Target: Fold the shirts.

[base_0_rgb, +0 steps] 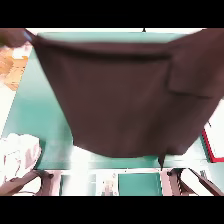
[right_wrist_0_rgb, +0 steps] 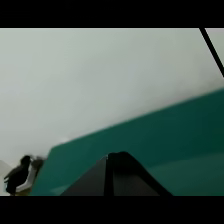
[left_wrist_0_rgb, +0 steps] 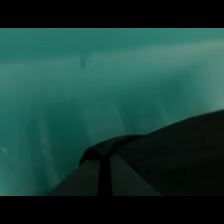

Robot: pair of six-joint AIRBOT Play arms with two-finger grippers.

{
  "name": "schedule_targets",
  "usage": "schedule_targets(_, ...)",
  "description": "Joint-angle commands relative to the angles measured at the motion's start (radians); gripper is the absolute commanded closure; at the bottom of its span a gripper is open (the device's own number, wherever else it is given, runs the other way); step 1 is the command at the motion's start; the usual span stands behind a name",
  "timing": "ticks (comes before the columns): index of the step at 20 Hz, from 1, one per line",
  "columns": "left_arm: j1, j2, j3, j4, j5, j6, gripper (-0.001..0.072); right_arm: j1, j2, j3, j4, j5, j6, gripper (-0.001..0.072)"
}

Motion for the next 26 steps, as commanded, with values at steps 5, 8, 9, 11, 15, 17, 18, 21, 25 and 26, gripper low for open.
schedule_targets(5,0.000,-0.453,-0.192,-0.384,0.237,0.213,0.0678,0.165,-0.566,-0.119,0.001,-0.231,-0.119,0.0694)
schedule_targets(8,0.000,-0.482,-0.189,-0.468,0.393,0.241,0.0678,0.165,-0.799,0.124,0.060,-0.128,-0.098,0.0694)
schedule_targets(9,0.001,-0.483,-0.177,-0.468,0.420,0.241,0.0678,0.165,-0.854,0.207,0.064,-0.098,-0.070,0.0693)
schedule_targets(11,0.001,-0.483,-0.135,-0.468,0.457,0.242,0.0678,0.166,-0.933,0.355,0.064,-0.064,-0.029,0.0694)
schedule_targets(15,0.003,-0.499,-0.038,-0.466,0.487,0.234,0.0678,0.165,-0.963,0.493,0.063,-0.090,-0.028,0.0694)
schedule_targets(17,0.003,-0.525,0.004,-0.466,0.473,0.211,0.0678,0.164,-0.963,0.515,0.060,-0.099,-0.029,0.0693)
schedule_targets(18,0.003,-0.538,0.017,-0.465,0.463,0.206,0.0678,0.163,-0.963,0.516,0.054,-0.098,-0.029,0.0694)
schedule_targets(21,0.003,-0.560,0.018,-0.414,0.420,0.166,0.0678,0.159,-0.963,0.516,-0.083,-0.076,-0.008,0.0694)
schedule_targets(25,0.003,-0.586,0.016,-0.186,0.270,0.019,0.0678,0.131,-0.963,0.516,-0.301,0.052,0.051,0.0694)
schedule_targets(26,0.003,-0.589,0.015,-0.137,0.232,-0.009,0.0678,0.121,-0.963,0.516,-0.330,0.093,0.051,0.0695)
